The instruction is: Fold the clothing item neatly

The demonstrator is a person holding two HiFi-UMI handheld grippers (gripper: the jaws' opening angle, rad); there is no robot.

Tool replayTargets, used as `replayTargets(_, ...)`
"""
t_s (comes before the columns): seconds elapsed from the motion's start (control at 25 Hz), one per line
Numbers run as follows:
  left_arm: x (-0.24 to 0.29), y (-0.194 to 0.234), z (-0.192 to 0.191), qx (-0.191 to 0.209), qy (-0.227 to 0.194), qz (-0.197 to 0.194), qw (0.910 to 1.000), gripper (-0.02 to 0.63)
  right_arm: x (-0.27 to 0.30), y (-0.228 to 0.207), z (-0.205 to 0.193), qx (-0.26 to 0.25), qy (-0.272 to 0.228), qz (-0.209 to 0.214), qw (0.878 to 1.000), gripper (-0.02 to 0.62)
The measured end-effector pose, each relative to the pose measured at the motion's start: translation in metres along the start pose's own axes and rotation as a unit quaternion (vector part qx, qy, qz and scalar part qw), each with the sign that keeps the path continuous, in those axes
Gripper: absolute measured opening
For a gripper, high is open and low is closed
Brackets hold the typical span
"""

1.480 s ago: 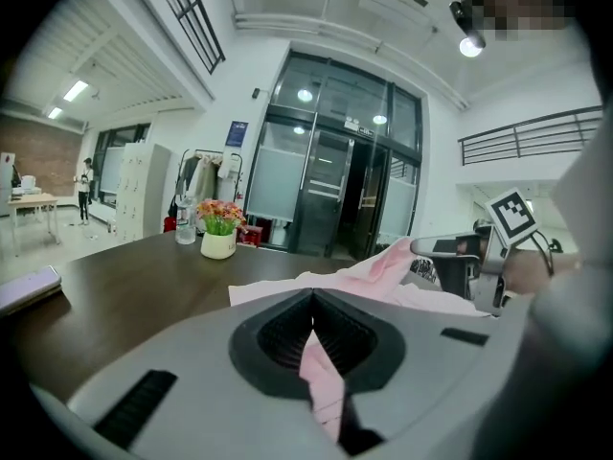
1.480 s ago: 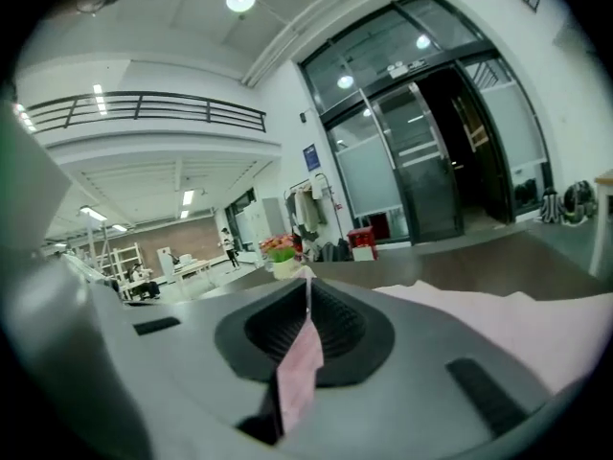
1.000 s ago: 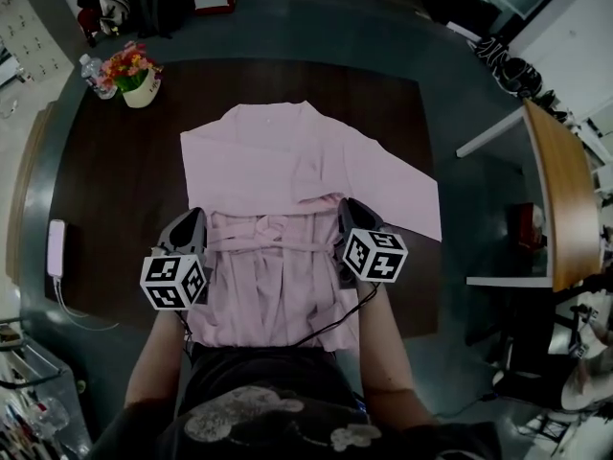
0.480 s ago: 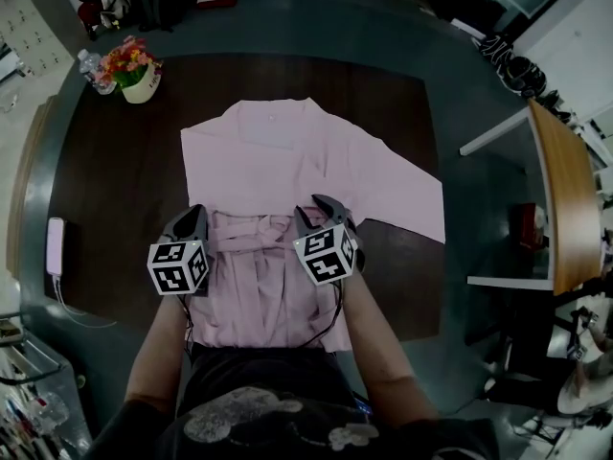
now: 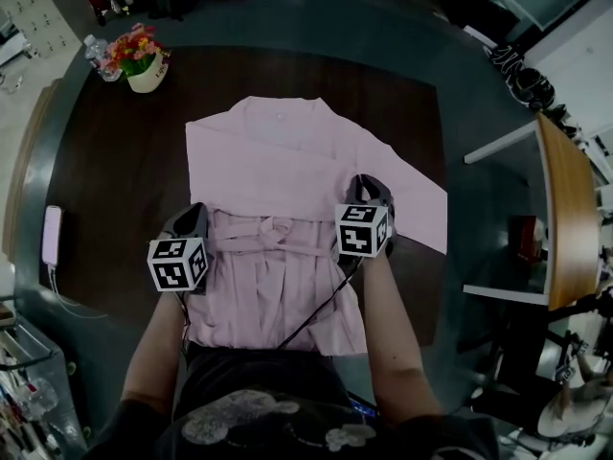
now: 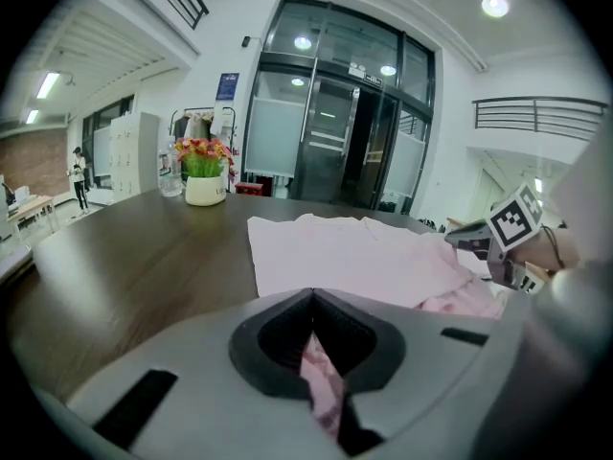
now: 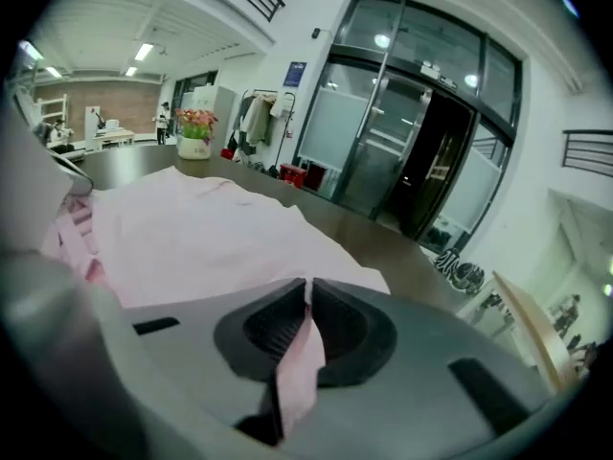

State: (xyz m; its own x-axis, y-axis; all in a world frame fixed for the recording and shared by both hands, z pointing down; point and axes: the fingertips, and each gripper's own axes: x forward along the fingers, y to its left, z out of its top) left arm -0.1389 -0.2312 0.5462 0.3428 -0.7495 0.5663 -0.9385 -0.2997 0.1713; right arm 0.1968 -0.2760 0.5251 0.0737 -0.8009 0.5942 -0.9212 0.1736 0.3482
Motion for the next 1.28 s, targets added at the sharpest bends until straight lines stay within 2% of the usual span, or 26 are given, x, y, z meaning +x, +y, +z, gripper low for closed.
replayTargets(0.08, -0.001, 0.001, 0.001, 0.001, -0.001, 0.003, 1.0, 0.011, 0.005, -0.013, -0.011, 0.008, 0.008, -0.012, 1.0, 0.014)
replayTargets(0.16, -0.002, 0.003, 0.003, -0.001, -0.003, 0.005, 1.0, 0.011, 0.006, -0.014, -0.021, 0.029, 0.011, -0.004, 1.0, 0.017)
replayTargets(0.28, -0.004, 0.006, 0.004, -0.006, -0.003, 0.005, 1.0, 0.011, 0.005, -0.014, -0.027, 0.076, -0.003, 0.007, 0.997, 0.111)
replayTargets(0.4, -0.006, 0.01, 0.006, -0.008, -0.006, -0.004, 0.9999, 0.011, -0.006, -0.029, -0.027, 0.104, -0.011, -0.024, 0.994, 0.117)
replayTargets(0.48, -0.01, 0.009, 0.009, -0.01, -0.012, -0.015, 0.9998, 0.009, -0.018, -0.03, -0.021, 0.118, -0.02, -0.028, 0.992, 0.117)
replayTargets(0.56, -0.016, 0.009, 0.012, -0.011, -0.019, -0.026, 0.9994, 0.011, -0.022, -0.013, -0.015, 0.105, -0.017, -0.007, 0.994, 0.117)
replayTargets(0.68, -0.027, 0.009, 0.015, -0.014, -0.03, -0.04, 0.9986, 0.009, -0.009, 0.019, -0.015, 0.041, 0.023, 0.01, 0.999, 0.118)
replayTargets(0.76, -0.033, 0.007, 0.015, -0.016, -0.031, -0.053, 0.998, 0.011, 0.004, 0.017, -0.022, 0.022, 0.054, -0.021, 0.998, 0.118)
replayTargets(0.88, -0.039, 0.004, 0.016, 0.001, -0.033, -0.072, 0.9968, 0.009, 0.005, -0.017, -0.035, 0.019, 0.083, -0.106, 0.991, 0.117)
replayTargets(1.0, -0.042, 0.004, 0.021, 0.021, -0.039, -0.086, 0.9953, 0.011, -0.015, -0.055, -0.053, 0.06, 0.089, -0.165, 0.98, 0.117)
replayTargets(1.16, -0.051, -0.012, 0.033, 0.03, -0.064, -0.107, 0.9917, 0.011, -0.059, -0.088, -0.076, 0.147, 0.057, -0.188, 0.97, 0.117)
replayTargets(1.28, -0.062, -0.044, 0.043, 0.045, -0.085, -0.121, 0.9879, 0.011, -0.094, -0.101, -0.091, 0.178, 0.003, -0.168, 0.97, 0.117)
